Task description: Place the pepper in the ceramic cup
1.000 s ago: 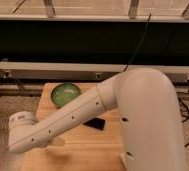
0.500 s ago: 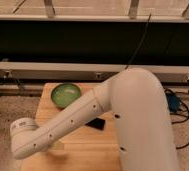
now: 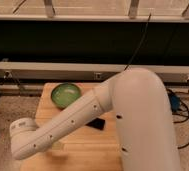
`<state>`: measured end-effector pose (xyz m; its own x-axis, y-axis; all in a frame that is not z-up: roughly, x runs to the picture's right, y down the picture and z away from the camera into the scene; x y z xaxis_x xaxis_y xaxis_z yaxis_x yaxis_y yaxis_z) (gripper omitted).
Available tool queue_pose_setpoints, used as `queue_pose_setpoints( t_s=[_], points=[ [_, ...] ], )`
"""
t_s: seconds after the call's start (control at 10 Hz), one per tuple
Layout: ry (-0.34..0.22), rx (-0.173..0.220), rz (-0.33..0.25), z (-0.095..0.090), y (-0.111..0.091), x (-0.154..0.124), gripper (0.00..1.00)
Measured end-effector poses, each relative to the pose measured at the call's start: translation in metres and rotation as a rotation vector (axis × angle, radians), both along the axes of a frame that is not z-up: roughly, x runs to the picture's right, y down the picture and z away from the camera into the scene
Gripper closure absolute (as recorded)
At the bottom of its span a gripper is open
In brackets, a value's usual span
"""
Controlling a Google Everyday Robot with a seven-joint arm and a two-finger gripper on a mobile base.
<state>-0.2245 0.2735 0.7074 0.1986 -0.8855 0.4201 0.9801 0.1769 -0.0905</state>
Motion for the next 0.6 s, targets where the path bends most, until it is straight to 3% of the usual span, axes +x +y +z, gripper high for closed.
queue_pose_setpoints(
  t_s=[0.3,0.6],
  points=[
    [-0.006,-0.010,-0.003,0.002,0.000,-0.005,0.20],
    [-0.016,-0.057,-0.025,0.020,-0.008,-0.026,0.20]
  ],
)
